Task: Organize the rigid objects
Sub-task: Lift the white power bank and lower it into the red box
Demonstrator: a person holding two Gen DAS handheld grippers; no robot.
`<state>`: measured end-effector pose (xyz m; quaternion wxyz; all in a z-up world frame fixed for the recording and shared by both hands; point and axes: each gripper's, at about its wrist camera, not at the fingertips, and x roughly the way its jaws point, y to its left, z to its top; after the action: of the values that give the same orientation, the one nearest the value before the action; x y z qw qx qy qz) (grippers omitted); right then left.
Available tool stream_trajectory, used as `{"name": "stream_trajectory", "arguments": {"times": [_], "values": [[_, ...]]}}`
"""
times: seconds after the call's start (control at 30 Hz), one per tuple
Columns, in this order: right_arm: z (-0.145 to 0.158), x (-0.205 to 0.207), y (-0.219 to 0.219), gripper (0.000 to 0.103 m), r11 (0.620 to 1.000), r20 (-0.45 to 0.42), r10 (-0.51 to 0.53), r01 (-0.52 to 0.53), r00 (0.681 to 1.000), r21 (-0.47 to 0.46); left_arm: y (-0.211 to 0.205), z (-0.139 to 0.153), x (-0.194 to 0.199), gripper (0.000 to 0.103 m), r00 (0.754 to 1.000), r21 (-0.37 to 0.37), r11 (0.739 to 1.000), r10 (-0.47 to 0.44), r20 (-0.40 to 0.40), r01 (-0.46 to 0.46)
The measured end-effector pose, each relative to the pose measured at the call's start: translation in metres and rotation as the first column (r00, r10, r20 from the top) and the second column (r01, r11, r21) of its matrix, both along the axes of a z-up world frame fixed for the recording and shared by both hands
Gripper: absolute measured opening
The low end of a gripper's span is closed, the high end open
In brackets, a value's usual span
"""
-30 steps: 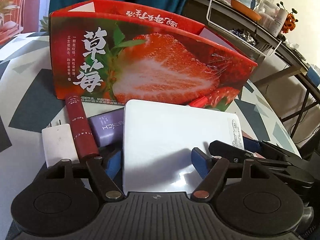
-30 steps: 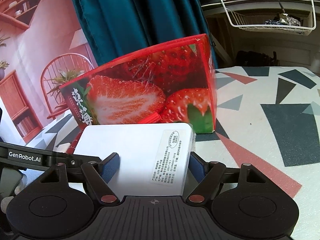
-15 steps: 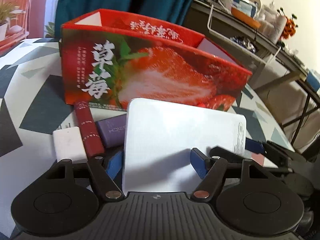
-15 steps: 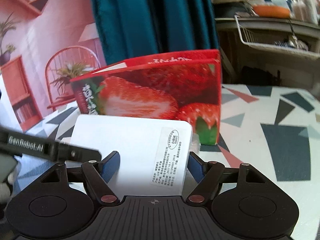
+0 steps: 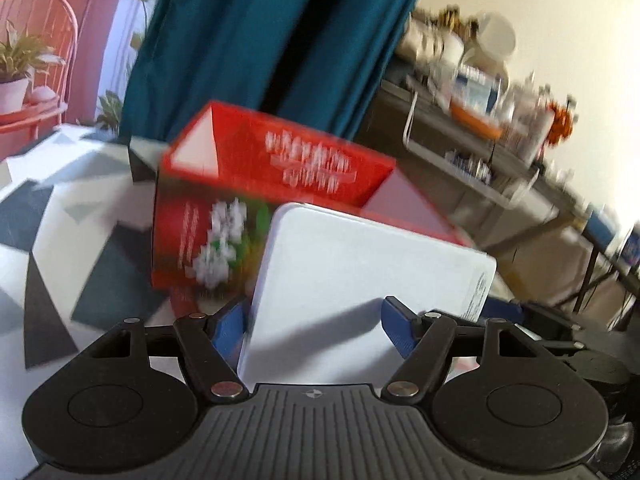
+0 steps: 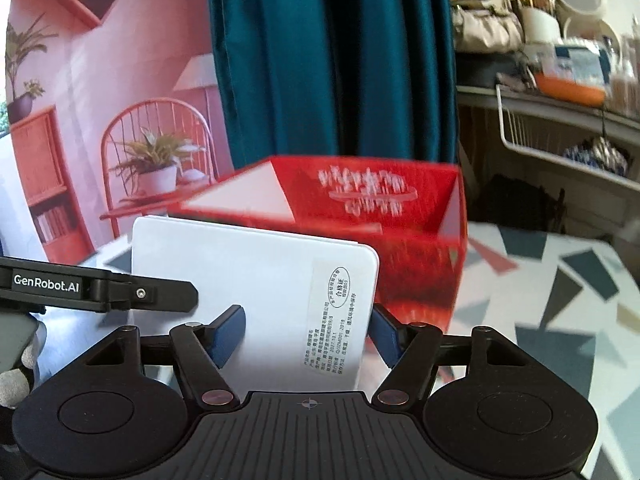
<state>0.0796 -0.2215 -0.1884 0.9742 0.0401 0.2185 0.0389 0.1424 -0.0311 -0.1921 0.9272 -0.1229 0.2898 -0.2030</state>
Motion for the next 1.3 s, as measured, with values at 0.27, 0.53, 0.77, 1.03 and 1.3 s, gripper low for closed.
{"name": "stream_trajectory", "arguments": {"times": [0.27,0.53,0.77,1.03,1.3], "values": [[0.07,0.038,0.004,0.062,1.0,0.044,0.018,-0.018,0.999,-0.01,0.014,0.065,0.03,0.074,0.996,-0.051,0.999,0.016,0.092,-0.011],[0.102,0.113,-0.014,0.062,1.0,-0.003,0.008,-0.008,1.0,0.016,0.01,0.088,0.09,0.074,0.994,-0.054,0.999,0.016,0.112,-0.01],[0.089,0.179,-0.038,0.061,1.0,-0.079,-0.019,0.018,0.997,-0.017,0.002,0.067,0.159,0.074,0.999,-0.016,0.999,-0.041,0.025,0.041],[0.058,0.238,-0.066,0.061,0.998,-0.219,-0.051,0.056,0.974,0.014,-0.019,0.04,0.218,0.073,0.996,0.062,0.996,-0.059,-0.065,0.064],[0.025,0.267,-0.084,0.059,0.991,-0.374,-0.085,0.116,0.923,0.061,-0.029,0.019,0.256,0.064,0.984,0.089,0.993,-0.056,-0.167,0.072]]}}
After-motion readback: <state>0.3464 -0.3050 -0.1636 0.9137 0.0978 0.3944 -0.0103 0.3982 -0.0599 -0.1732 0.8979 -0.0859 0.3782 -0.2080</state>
